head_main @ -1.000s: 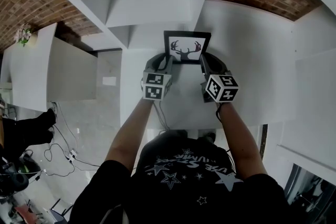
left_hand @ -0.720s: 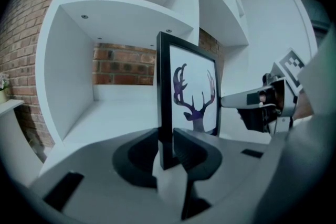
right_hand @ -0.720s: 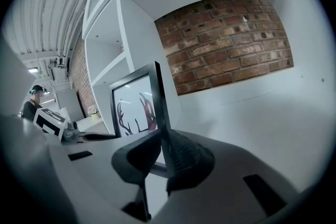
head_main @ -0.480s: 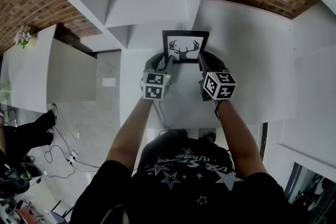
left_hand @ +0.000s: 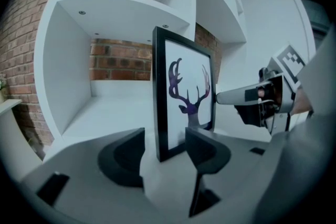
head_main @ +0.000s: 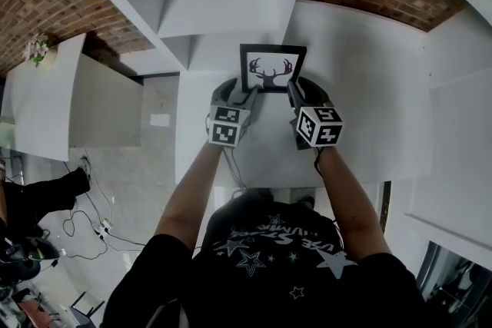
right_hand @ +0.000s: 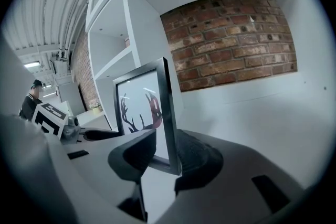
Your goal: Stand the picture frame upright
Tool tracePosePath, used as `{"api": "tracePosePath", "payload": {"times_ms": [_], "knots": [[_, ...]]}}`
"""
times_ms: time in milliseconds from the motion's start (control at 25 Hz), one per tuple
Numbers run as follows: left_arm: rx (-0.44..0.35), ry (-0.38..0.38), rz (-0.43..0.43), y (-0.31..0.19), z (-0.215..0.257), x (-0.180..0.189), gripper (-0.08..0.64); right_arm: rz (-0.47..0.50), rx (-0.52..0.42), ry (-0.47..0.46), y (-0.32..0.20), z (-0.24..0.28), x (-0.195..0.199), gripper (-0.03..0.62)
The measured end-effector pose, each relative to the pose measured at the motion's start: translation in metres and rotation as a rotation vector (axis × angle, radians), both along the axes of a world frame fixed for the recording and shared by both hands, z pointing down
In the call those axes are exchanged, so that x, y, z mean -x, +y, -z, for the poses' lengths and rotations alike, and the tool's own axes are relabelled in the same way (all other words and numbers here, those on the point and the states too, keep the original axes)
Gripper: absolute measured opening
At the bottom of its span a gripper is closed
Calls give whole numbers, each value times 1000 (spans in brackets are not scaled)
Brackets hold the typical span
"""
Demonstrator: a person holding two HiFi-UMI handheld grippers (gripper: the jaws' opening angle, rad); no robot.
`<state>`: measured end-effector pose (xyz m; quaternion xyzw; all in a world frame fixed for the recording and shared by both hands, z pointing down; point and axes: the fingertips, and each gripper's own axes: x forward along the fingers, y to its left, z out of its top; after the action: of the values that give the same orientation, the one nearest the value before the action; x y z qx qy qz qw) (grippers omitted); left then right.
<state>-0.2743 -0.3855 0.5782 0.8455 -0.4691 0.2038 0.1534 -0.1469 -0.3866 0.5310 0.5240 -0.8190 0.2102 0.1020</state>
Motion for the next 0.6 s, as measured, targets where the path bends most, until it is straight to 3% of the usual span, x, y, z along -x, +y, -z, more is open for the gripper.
{"api": "tracePosePath", "payload": {"times_ms": [600], "knots": [[3,17,119,38,13,11,227,11,-18,-1,24,12,-30,114]]}}
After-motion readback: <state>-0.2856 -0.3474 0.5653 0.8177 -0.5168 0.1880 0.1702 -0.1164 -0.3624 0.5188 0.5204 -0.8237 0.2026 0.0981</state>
